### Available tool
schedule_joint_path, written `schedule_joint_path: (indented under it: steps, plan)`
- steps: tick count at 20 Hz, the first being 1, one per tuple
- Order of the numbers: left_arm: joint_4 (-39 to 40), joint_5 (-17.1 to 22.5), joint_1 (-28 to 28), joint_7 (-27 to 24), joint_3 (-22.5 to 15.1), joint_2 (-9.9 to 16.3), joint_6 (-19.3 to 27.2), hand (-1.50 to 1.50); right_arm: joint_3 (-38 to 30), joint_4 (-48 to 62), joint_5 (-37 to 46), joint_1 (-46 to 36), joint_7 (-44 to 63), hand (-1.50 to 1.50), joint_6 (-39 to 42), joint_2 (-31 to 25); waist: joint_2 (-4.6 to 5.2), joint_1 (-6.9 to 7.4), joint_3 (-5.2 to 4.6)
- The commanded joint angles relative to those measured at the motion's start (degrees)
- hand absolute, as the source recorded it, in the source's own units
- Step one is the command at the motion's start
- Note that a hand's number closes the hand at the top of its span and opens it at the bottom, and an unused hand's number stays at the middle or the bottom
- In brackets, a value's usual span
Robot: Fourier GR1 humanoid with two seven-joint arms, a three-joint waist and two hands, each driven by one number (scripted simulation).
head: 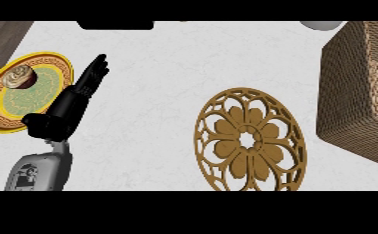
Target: Pick the squash from the placemat and place it in the basket
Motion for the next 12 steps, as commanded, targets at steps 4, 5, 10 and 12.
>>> schedule_joint_path:
  steps: [4, 5, 10, 12]
  plan:
    - [-5.34, -0.09, 3.08, 2.49, -0.71, -0.21, -0.19, 0.0, 0.85, 11.07, -3.52, -2.07, -8.1, -1.5, 0.15, -6.62, -0.06, 0.15, 0.0]
    - [-2.64, -0.64, 0.17, 2.27, -0.49, -0.57, 0.71, 0.0, 2.56, 11.94, -2.96, -5.71, -6.39, -1.5, -3.14, -5.16, -0.01, 0.16, -0.01]
    - [0.15, -0.99, 0.52, -0.77, 0.53, 0.11, 0.54, 0.0, -0.03, 6.28, -10.33, -6.21, -4.28, -1.5, 1.81, -5.81, -0.14, -0.35, -0.04]
    - [0.95, 0.55, 0.32, -0.32, 1.02, 0.47, -0.91, 0.0, -2.14, 8.62, -13.2, -6.46, -4.29, -1.5, 2.81, -7.21, -0.09, -0.33, -0.03]
